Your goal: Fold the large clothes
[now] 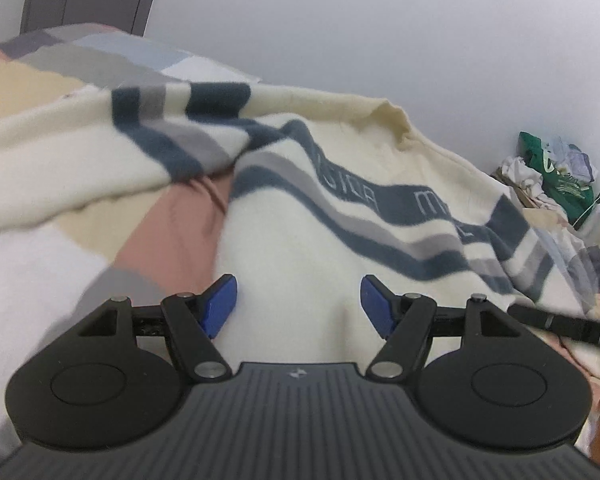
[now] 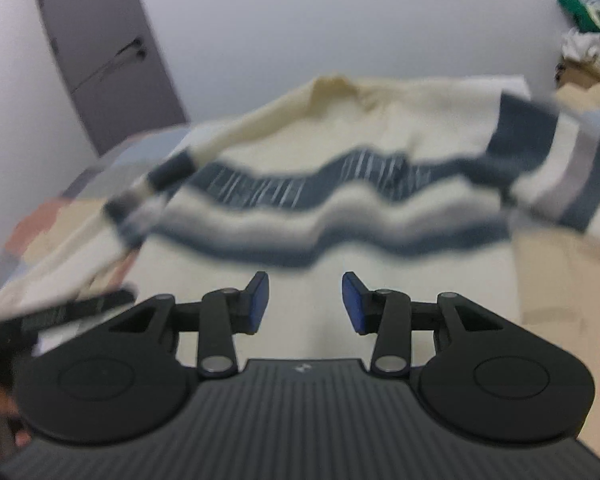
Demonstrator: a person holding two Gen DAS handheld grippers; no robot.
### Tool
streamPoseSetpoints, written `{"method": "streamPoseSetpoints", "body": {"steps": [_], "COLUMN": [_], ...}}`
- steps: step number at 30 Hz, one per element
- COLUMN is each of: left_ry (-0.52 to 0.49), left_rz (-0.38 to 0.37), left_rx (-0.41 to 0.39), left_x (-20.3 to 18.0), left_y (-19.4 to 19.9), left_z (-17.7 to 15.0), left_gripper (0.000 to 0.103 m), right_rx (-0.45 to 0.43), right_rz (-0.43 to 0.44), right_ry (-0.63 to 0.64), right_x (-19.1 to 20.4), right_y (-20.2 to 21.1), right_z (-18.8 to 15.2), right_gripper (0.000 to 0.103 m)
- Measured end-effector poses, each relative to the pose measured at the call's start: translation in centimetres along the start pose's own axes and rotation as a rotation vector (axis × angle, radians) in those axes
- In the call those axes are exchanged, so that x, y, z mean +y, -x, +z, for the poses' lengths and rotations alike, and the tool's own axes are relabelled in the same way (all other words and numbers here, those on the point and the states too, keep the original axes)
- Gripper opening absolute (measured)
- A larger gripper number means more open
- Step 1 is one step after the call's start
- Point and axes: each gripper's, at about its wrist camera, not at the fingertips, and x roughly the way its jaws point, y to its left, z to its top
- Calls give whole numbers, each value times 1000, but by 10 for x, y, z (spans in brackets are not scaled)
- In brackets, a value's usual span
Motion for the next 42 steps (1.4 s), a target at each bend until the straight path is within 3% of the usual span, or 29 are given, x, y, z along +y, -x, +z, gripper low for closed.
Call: {"method": "streamPoseSetpoints", "body": {"steps": [8,10,12,15,17,28,31,33,34,36,42], "left_ry": [-57,-14,37,85,129,443,466,481,487,492,444], "left_rz": [79,63,46,65,83,16,17,3,-10,-39,-173], "left_rx": [34,27,23,23,35,49,76,95,102,111,106], "left_x": [-30,-27,-21,-10,0,69,73,73,74,73,53], "left_y": [58,70,82,87,84,77,68,62,60,58,56], "left_z": [-26,-27,-28,-26,-22,-9,-11,-12,-14,-16,-19], "left_gripper": [73,73,73,73,73,72,72,72,72,72,72], "right_rx": [62,76,92,113,135,134,174,184,184,172,142], "right_rz": [156,182,206,240,267,395,402,363,349,352,334], "right_ry": [72,99,112,127,155,378,420,492,517,489,214], "right_x": [34,42,49,59,69,114,119,127,128,123,76], "right_y": [23,25,25,21,15,8,-1,-4,-3,2,6], "right_z": [-34,-41,-47,-53,-59,-80,-88,-94,-95,-86,-52], "right_gripper": [43,44,62,80,80,77,71,48,43,25,18]}}
